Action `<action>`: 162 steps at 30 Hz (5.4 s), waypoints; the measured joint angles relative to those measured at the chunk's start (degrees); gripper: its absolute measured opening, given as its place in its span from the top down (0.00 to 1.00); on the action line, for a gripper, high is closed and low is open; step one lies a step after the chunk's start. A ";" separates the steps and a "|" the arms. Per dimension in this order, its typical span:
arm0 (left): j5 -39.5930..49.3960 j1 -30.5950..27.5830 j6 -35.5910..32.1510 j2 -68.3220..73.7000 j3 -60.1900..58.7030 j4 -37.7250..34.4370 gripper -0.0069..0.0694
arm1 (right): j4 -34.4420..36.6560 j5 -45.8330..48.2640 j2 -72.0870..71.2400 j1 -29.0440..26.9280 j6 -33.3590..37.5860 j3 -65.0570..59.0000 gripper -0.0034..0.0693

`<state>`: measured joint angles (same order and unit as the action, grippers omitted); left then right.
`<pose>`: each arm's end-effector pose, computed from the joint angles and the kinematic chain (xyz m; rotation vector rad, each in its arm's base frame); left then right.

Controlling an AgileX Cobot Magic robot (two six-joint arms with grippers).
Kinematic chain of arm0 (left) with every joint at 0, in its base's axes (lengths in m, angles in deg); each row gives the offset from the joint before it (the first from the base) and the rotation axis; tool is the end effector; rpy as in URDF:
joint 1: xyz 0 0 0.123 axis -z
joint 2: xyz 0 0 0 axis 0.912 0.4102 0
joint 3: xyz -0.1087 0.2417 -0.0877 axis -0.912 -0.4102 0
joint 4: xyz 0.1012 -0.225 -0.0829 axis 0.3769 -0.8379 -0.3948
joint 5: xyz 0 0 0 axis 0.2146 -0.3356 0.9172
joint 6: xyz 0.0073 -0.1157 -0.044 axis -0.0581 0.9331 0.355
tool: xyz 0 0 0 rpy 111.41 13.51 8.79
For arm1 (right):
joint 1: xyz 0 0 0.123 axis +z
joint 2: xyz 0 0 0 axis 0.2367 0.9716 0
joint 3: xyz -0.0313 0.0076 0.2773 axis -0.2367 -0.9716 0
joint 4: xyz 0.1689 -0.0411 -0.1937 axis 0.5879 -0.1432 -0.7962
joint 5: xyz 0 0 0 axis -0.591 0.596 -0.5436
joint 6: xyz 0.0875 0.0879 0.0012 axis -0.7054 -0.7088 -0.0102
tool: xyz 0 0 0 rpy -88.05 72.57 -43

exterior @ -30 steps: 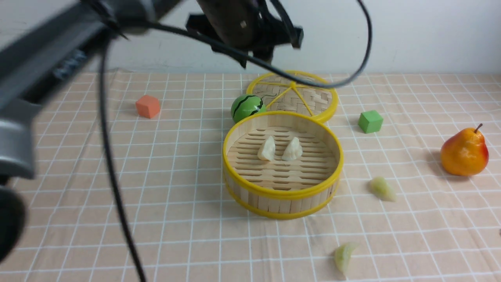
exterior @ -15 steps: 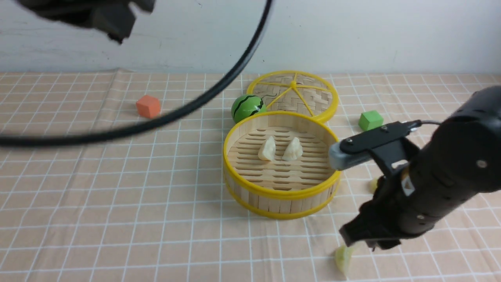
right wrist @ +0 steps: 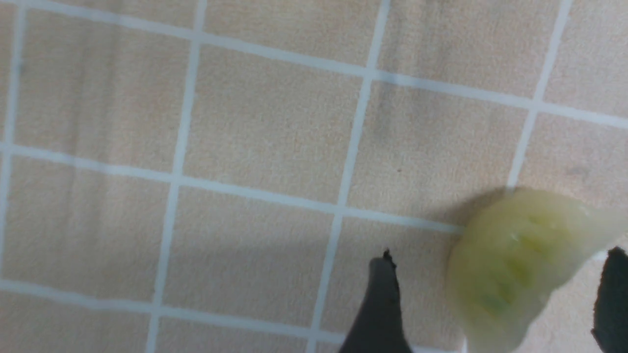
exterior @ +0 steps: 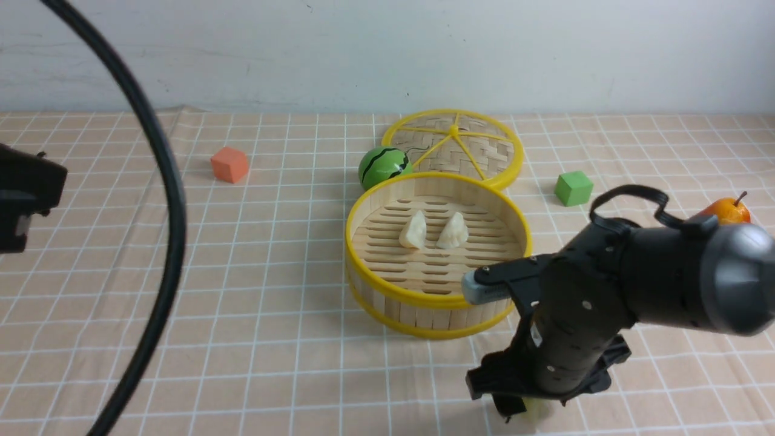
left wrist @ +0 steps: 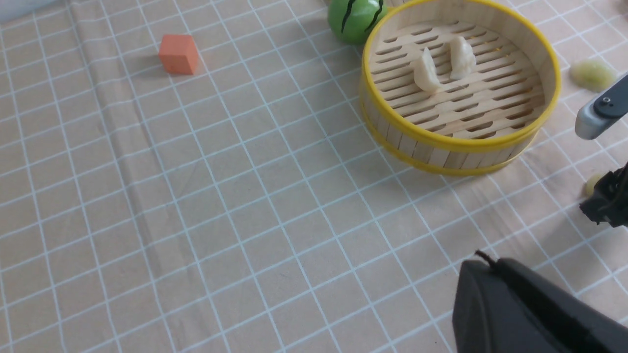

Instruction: Put the dumplings into the steamer on the table with the brown tablecloth.

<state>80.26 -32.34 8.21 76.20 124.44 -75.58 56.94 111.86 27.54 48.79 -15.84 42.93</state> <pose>0.1594 -0.0802 0.4172 0.4240 2.1465 -0.2063 0.2893 0.1916 0.1227 -0.2187 2.8945 0.0734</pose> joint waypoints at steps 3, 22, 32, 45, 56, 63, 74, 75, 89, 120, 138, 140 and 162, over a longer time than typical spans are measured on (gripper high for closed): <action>-0.36 0.00 0.14 -0.40 -0.23 0.57 0.93 | -2.80 -1.70 0.99 0.00 -3.64 0.13 0.32; 6.62 0.00 0.21 -0.34 -0.40 0.57 0.93 | 5.89 7.84 -0.86 0.77 16.28 25.78 0.67; 8.55 0.00 0.27 -0.34 -0.40 0.57 0.93 | 4.68 10.75 20.37 -0.19 18.74 45.64 0.67; 10.36 0.00 0.27 -0.34 -0.40 2.13 0.93 | 3.37 15.66 22.47 -0.19 18.89 47.72 0.39; 10.36 0.00 0.28 -0.39 -0.40 2.13 0.93 | 3.46 25.81 4.59 -6.07 27.52 40.52 0.27; 10.30 0.00 0.28 -0.22 -0.40 2.08 0.93 | 5.10 16.83 0.37 -18.56 33.48 24.33 0.26; 9.82 0.00 0.28 0.84 -0.40 0.04 0.93 | 7.75 4.09 10.48 -23.56 36.57 21.44 0.29; 9.82 0.00 0.28 0.81 -0.40 -0.07 0.93 | 7.75 3.86 11.29 -23.56 36.79 21.44 0.31; 10.39 0.00 0.33 0.81 -0.40 -0.24 0.93 | 6.57 10.54 12.04 -23.19 36.86 25.69 0.63; 5.63 0.00 0.33 -7.72 -12.08 -4.55 0.92 | 16.00 6.94 18.21 -10.40 36.64 37.94 0.42; -26.28 0.00 11.19 -44.22 -45.72 -9.23 0.92 | 24.54 3.37 -25.31 -10.40 46.74 15.74 0.85; -26.49 0.00 11.34 -45.03 -46.15 -9.23 0.92 | 25.37 0.95 -31.66 -10.40 47.89 10.29 0.92; -26.54 0.00 11.48 -45.29 -46.52 -9.06 0.91 | 25.94 -11.50 -76.79 -10.40 50.38 -13.04 0.98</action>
<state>53.72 -32.34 19.69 30.91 77.91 -84.64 82.88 100.37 -49.24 38.39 34.55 29.89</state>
